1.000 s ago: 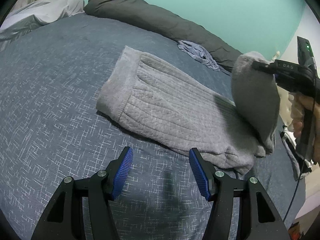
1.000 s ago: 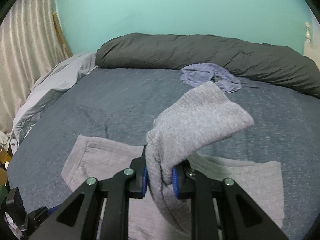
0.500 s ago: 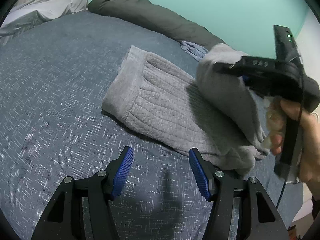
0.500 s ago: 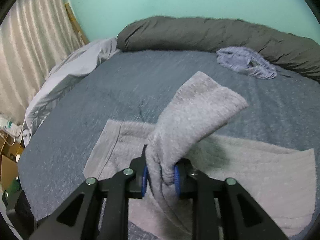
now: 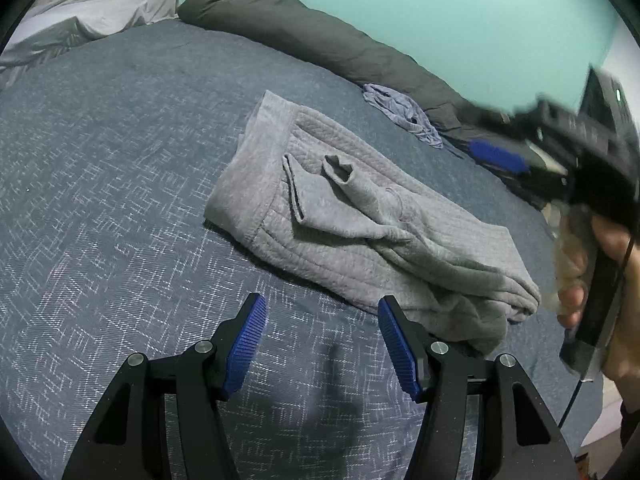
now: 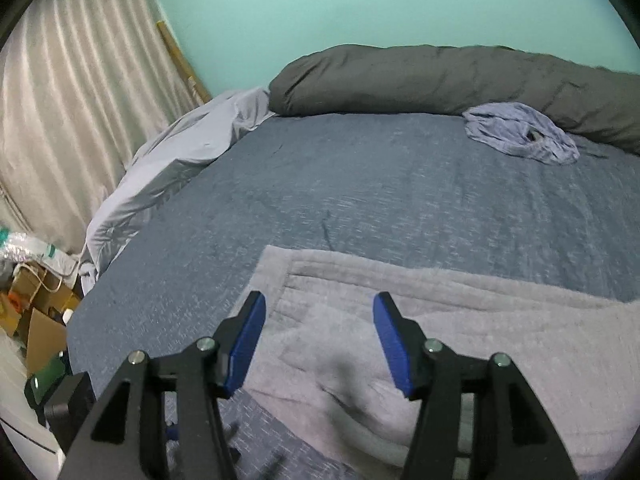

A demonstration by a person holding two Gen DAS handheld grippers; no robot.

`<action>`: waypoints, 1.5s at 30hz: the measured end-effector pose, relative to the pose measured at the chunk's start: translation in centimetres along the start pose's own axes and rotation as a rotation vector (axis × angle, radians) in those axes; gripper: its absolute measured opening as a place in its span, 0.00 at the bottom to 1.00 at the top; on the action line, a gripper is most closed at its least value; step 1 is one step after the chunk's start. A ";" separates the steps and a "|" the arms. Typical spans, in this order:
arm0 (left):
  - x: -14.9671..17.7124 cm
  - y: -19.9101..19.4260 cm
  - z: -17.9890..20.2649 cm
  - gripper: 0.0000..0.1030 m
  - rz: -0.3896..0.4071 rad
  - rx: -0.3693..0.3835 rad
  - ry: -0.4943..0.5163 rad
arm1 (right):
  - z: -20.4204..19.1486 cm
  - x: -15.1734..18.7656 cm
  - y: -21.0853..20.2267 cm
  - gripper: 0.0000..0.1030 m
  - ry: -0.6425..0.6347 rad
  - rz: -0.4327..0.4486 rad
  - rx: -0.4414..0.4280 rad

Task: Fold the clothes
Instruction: 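Release the sleeve and withdraw the right gripper from the sweatshirt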

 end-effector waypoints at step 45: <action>-4.5 1.7 5.3 0.61 0.046 -0.063 -0.042 | 15.7 19.5 -17.7 0.55 0.459 0.208 0.025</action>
Point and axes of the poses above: each gripper's, at about its wrist camera, not at the fingertips, and y roughly the way its jaws point, z to its right, x to its underside, the point moved 6 cm from there along y, roughly the way its jaws point, and after that the axes turned 13 degrees about -x, right-handed, at the moved point
